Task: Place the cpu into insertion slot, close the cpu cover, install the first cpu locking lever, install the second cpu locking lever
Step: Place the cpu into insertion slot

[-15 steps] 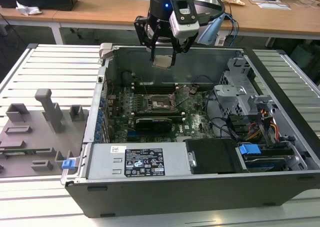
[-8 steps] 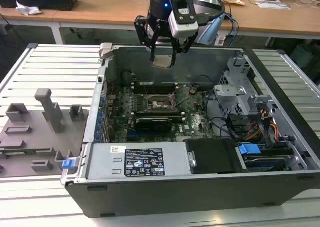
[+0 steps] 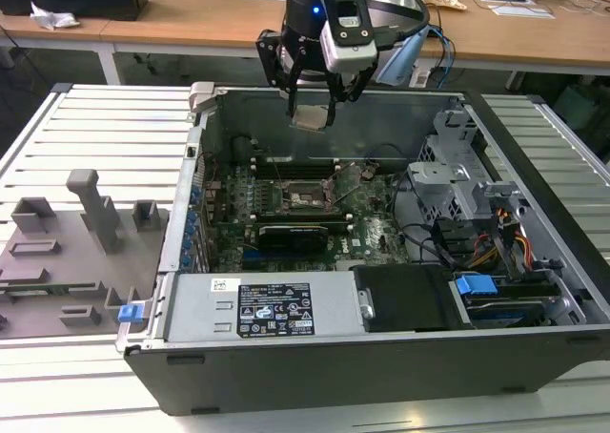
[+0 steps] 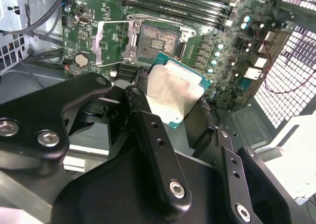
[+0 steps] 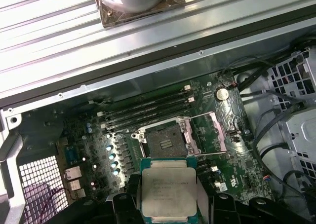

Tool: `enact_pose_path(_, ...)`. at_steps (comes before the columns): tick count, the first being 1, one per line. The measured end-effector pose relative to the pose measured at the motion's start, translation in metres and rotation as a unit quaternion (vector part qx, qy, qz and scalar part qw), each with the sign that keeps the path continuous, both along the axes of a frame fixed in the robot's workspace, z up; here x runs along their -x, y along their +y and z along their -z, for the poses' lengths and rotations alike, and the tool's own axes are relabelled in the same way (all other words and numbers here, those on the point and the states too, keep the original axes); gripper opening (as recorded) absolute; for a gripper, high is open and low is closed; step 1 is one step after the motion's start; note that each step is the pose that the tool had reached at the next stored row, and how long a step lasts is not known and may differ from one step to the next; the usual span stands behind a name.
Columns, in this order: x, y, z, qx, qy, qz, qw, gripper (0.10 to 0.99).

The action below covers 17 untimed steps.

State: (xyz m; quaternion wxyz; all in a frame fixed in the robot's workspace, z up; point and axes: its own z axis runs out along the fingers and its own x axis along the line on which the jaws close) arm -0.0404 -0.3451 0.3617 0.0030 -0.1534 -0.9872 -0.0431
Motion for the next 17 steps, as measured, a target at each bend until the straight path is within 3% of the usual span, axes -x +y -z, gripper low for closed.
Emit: enact_pose_path(17,0.0000,0.0000,0.0000,0.0000,0.0000,0.036,0.9994,0.537)
